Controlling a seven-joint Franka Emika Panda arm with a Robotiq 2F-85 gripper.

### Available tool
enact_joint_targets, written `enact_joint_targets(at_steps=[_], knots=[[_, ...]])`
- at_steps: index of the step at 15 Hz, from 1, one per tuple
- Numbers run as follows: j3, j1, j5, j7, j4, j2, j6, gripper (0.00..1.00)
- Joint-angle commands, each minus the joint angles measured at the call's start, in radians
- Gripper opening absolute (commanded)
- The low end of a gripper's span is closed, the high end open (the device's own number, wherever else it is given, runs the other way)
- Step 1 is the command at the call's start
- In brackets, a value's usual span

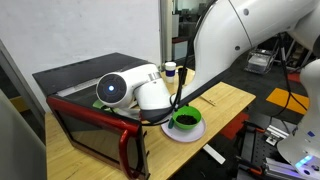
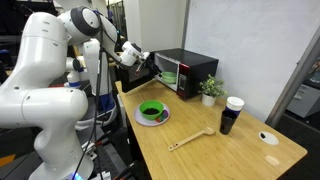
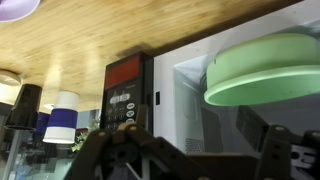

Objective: Place the light green bowl inside the microwave

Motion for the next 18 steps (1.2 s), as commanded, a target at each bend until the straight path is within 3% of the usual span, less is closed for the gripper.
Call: enact_joint_targets(at_steps=[1,6,11,14,18], knots=[[0.113,-0.067,-0.120,0.073,-0.116,-0.120,0.003,0.92],[0.259,-0.187,-0.240,0.165,-0.211,-0.224,0.012,0.90],[0.419,-0.359,-0.236,0.168,-0.307,-0.345,0.052,0.89],[0.525,-0.495,-0.131,0.097,-0.362,-0.418,0.119,0.88],[0.620,-0.645,0.135,-0.099,-0.387,-0.451,0.185,0.88]])
